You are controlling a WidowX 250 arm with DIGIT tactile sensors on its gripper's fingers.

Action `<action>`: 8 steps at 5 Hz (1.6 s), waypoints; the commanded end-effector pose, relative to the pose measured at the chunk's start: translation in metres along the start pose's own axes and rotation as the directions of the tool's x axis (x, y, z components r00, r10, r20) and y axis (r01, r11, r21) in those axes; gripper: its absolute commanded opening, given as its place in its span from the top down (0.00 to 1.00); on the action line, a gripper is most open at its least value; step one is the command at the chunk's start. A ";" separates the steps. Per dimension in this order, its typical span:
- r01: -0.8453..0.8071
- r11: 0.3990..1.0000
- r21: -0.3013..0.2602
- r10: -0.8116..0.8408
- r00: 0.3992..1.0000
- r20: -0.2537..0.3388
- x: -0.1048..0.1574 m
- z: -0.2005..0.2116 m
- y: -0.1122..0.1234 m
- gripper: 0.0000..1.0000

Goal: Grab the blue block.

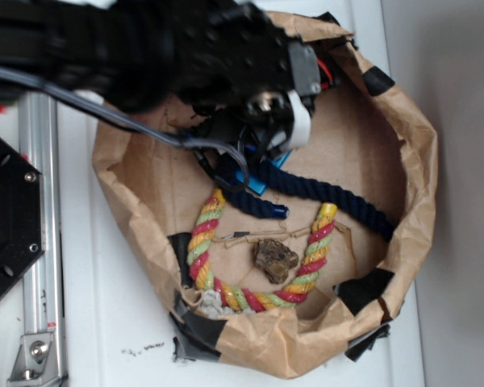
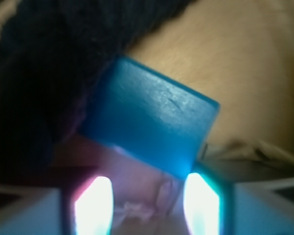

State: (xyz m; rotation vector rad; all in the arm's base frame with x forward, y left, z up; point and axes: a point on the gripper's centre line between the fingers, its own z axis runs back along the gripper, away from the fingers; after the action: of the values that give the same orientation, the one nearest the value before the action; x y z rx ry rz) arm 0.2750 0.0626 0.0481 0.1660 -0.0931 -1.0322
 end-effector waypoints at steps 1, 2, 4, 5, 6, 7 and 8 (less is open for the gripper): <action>-0.528 0.849 0.039 0.523 0.848 0.089 -0.004 0.033 0.007 0.00; -0.728 0.686 -0.009 0.726 0.683 0.081 0.024 0.022 0.006 0.00; -0.728 0.686 -0.009 0.726 0.683 0.081 0.024 0.022 0.006 0.00; -0.728 0.686 -0.009 0.726 0.683 0.081 0.024 0.022 0.006 0.00; -0.728 0.686 -0.009 0.726 0.683 0.081 0.024 0.022 0.006 0.00; -0.861 0.508 -0.025 0.859 0.504 0.090 0.029 0.013 0.015 0.00; -0.961 0.277 -0.009 0.956 0.275 0.107 0.034 0.011 0.012 0.00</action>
State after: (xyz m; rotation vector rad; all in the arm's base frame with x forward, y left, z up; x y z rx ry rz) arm 0.2907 0.0544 0.0477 0.0798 -0.2222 0.2627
